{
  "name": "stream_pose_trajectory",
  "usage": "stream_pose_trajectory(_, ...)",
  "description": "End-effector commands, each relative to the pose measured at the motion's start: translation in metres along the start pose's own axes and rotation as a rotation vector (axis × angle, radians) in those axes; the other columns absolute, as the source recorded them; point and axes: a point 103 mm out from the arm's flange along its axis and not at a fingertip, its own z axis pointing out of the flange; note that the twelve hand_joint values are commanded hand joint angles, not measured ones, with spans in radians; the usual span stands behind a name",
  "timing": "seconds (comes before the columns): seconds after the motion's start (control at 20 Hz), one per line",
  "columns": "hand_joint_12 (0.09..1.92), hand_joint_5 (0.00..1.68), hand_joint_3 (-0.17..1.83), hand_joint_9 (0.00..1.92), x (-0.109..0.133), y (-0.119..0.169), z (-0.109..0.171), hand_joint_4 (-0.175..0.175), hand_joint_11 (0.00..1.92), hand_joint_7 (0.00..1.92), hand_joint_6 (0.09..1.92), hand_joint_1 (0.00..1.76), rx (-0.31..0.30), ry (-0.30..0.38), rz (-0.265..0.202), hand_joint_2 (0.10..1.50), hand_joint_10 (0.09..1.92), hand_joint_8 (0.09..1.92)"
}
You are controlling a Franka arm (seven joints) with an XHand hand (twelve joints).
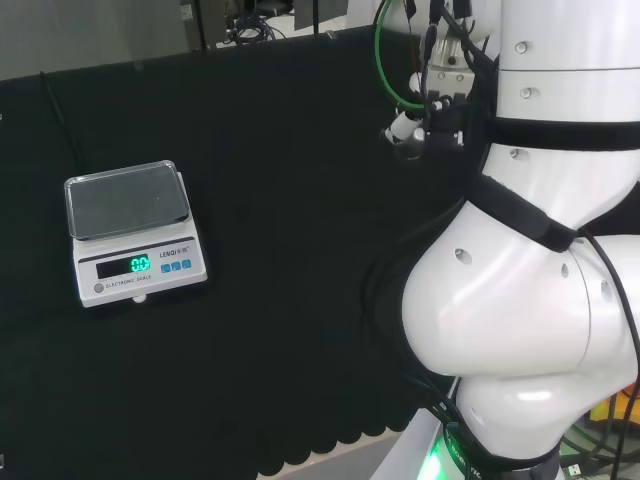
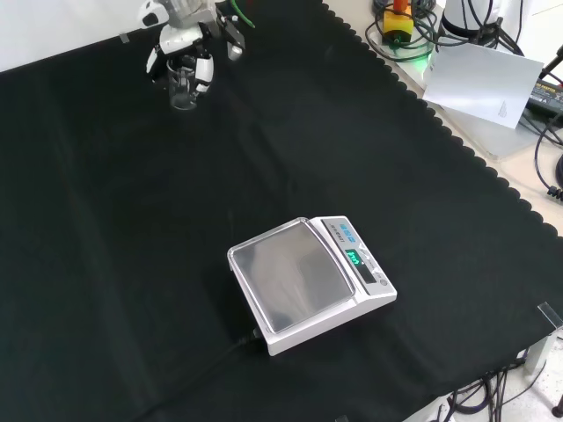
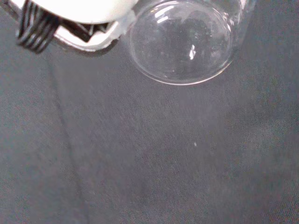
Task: Put the beaker on the electronic balance.
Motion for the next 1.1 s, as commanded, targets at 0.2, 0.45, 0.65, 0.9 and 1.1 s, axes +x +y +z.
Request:
stream_pose_trajectory(0.2, 1.00, 0.93, 0.63, 1.26, 0.017, -0.013, -0.017, -0.175, 1.38, 0.82, 1.22, 1.14, -0.009, -0.028, -0.026, 0.83, 1.13, 1.54)
stream_pose_trajectory(0.45, 1.00, 0.93, 0.64, 1.26, 0.046, -0.031, -0.035, -0.175, 1.37, 0.83, 1.22, 1.14, -0.042, -0.025, -0.081, 0.83, 1.13, 1.54)
stream_pose_trajectory(0.65, 1.00, 0.93, 0.65, 1.27, 0.107, -0.050, -0.051, -0.175, 1.37, 0.83, 1.22, 1.14, -0.042, -0.022, -0.185, 0.83, 1.13, 1.54)
stream_pose_trajectory(0.9, 1.00, 0.94, 0.65, 1.27, 0.202, -0.082, -0.056, -0.175, 1.36, 0.84, 1.22, 1.14, -0.029, -0.038, -0.340, 0.82, 1.13, 1.54)
stream_pose_trajectory(1.1, 1.00, 0.94, 0.67, 1.27, 0.268, -0.108, -0.040, -0.175, 1.36, 0.85, 1.21, 1.15, 0.006, -0.060, -0.451, 0.81, 1.13, 1.53)
